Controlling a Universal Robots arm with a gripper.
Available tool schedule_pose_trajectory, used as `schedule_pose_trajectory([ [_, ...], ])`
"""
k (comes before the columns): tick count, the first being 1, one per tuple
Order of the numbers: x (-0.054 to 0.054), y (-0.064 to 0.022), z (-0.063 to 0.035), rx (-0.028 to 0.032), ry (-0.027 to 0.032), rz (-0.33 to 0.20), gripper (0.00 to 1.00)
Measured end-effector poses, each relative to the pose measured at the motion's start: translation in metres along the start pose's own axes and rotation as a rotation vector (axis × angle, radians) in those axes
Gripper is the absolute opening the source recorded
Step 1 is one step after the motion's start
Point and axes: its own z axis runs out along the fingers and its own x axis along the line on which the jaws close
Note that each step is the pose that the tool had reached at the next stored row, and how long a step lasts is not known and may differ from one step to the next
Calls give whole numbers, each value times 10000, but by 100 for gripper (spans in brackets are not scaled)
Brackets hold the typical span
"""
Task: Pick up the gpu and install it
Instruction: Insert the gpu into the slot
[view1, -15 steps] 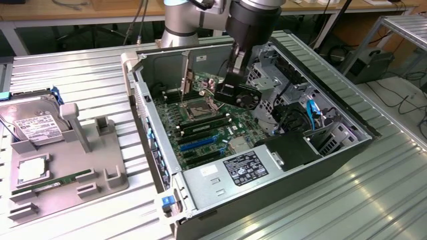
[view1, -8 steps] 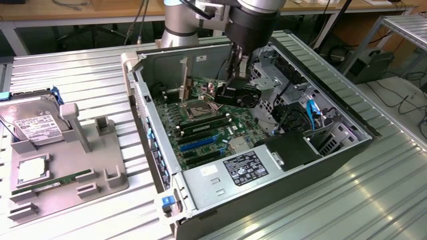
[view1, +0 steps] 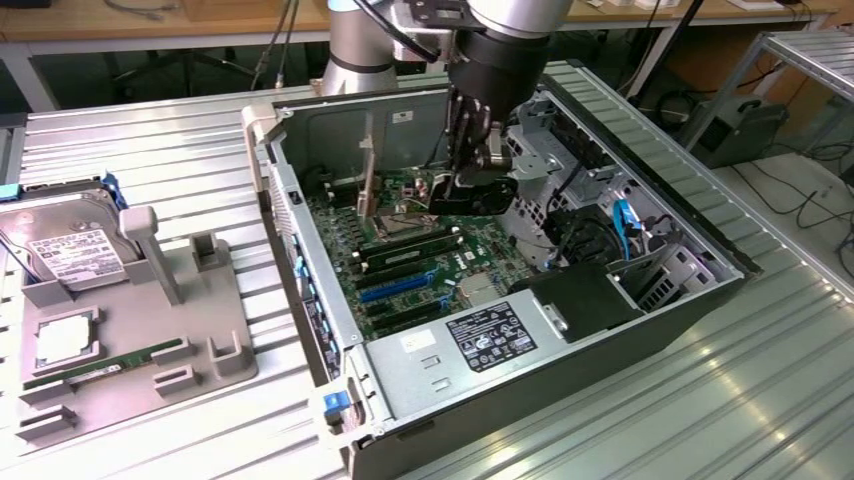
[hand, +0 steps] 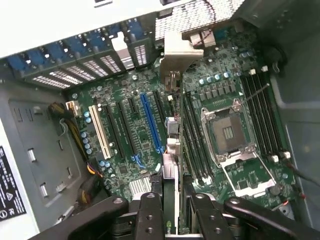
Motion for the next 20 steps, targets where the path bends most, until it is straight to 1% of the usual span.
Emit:
schedule_pose_trajectory([
  [8,2,-3,94,-32,50,-1469,26],
  [12,8,-7,156,-45,69,-2076,26],
  [15,44,-12,209,-53,70,-2307,26],
  [16,82,9,244,-53,69,-2325,26],
  [20,156,87,310,-53,69,-2328,26],
])
